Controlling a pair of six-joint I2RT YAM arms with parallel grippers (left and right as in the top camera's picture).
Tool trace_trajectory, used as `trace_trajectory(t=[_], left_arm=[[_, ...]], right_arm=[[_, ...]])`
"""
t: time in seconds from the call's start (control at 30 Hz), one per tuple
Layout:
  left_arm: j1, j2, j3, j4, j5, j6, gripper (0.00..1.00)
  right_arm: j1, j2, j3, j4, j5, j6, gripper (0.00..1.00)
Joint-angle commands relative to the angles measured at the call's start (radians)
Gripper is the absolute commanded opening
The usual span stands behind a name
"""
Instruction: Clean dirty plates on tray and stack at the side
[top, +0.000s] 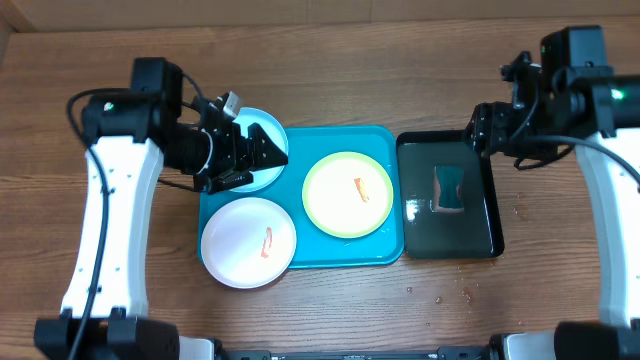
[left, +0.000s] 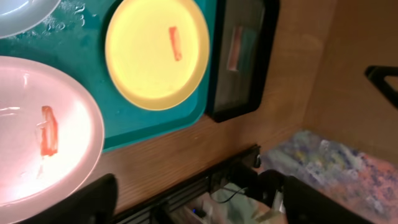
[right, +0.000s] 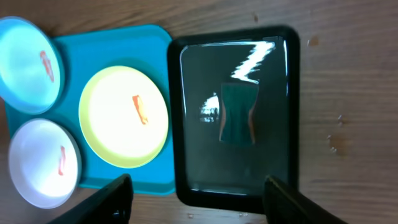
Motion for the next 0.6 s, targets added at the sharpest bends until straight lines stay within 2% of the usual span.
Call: trace_trajectory(t=[0.0,0.03,0.07,0.1,0.13,0.17,0.4,0.5,0.57], left_arm=[[-0.05,0.012,0.023,0.0,-0.09,-0.088,0.68],[-0.067,0.013,0.023,0.009,-0.139,-0.124,0.62],[-0.084,0.011,0.023,0.018,-0.196,-0.16,0.49],[-0.105,0.011,0.023,0.021,-0.262,-0.198,0.27],[-0.122,0.011,0.023,0.018,-0.307,-0.228,0.12],[-0.142,0.011,0.023,0.011,-0.344,-0.253,0.04],[-0.269,0.011,0.011,-0.021,-0.484,-0.287,0.07],[-0.33,0.011,-0.01,-0.01,-0.568,-0.342,0.23],[-0.369,0.011,-0.023,0.014,-0.628,-0.365,0.42]], right_arm=[[-0.002,0.027,0.025,0.001,-0.013,0.044,0.66],[-0.002,0.037,0.025,-0.002,-0.013,0.058,0.66],[-0.001,0.046,0.025,-0.005,-0.013,0.058,0.66],[0.0,0.056,0.025,-0.006,-0.013,0.058,0.67],[0.003,0.062,0.025,-0.005,-0.013,0.058,0.69],[0.007,0.068,0.025,0.0,-0.013,0.057,0.7],[0.037,0.073,0.024,0.015,-0.012,0.083,0.81],[0.053,0.073,0.024,0.005,-0.011,0.082,0.82],[0.06,0.073,0.024,-0.016,-0.012,0.07,0.89]])
